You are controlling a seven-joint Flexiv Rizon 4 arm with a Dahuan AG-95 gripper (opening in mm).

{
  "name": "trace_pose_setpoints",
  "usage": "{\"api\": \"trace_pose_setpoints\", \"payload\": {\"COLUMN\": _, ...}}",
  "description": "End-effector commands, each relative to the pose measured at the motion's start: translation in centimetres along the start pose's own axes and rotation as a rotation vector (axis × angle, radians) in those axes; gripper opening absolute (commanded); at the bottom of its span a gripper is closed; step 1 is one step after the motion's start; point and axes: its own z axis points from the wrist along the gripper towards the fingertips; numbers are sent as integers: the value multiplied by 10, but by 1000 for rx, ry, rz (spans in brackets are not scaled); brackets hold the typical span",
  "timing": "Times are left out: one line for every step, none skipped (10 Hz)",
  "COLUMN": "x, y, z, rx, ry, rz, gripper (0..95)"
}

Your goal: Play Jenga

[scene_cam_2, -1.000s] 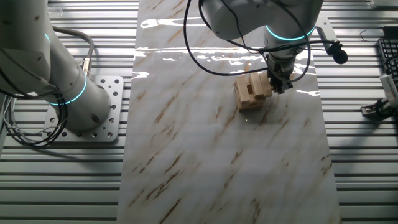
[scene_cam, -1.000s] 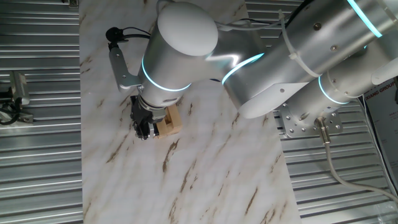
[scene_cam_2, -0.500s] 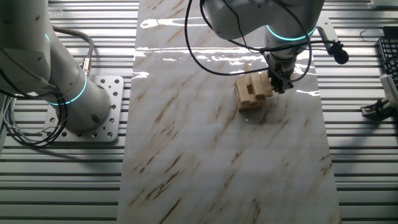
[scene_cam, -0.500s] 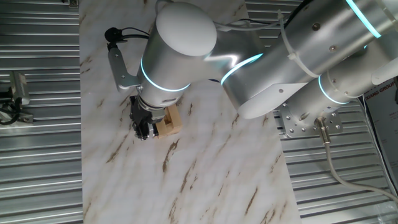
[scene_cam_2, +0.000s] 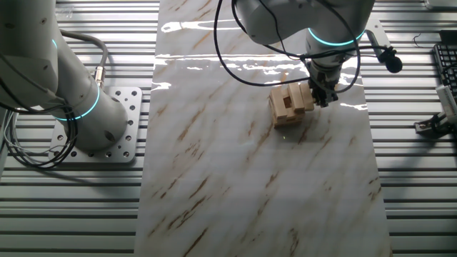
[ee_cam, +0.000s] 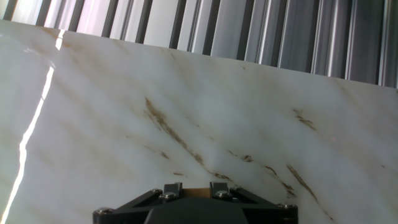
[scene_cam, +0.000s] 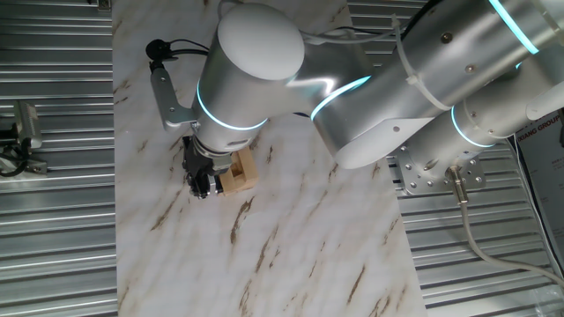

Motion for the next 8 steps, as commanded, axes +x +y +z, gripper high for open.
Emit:
{"api": "trace_pose_setpoints", "payload": {"x": 0, "y": 0, "z": 0, "rx": -1, "ry": 1, "rz": -1, "gripper": 0}}
{"api": "trace_pose_setpoints", "payload": {"x": 0, "y": 0, "z": 0, "rx": -1, "ry": 1, "rz": -1, "gripper": 0}}
{"api": "trace_pose_setpoints", "payload": {"x": 0, "y": 0, "z": 0, "rx": -1, "ry": 4, "rz": -1, "gripper": 0}}
{"api": "trace_pose_setpoints", "payload": {"x": 0, "y": 0, "z": 0, "rx": -2, "ry": 6, "rz": -1, "gripper": 0}}
{"api": "trace_pose_setpoints", "payload": {"x": 0, "y": 0, "z": 0, "rx": -2, "ry": 7, "rz": -1, "gripper": 0}}
{"api": "trace_pose_setpoints", "payload": {"x": 0, "y": 0, "z": 0, "rx": -1, "ry": 9, "rz": -1, "gripper": 0}}
{"api": "trace_pose_setpoints", "payload": {"x": 0, "y": 0, "z": 0, "rx": -2, "ry": 11, "rz": 0, "gripper": 0}}
{"api": "trace_pose_setpoints", "payload": {"x": 0, "y": 0, "z": 0, "rx": -4, "ry": 14, "rz": 3, "gripper": 0}}
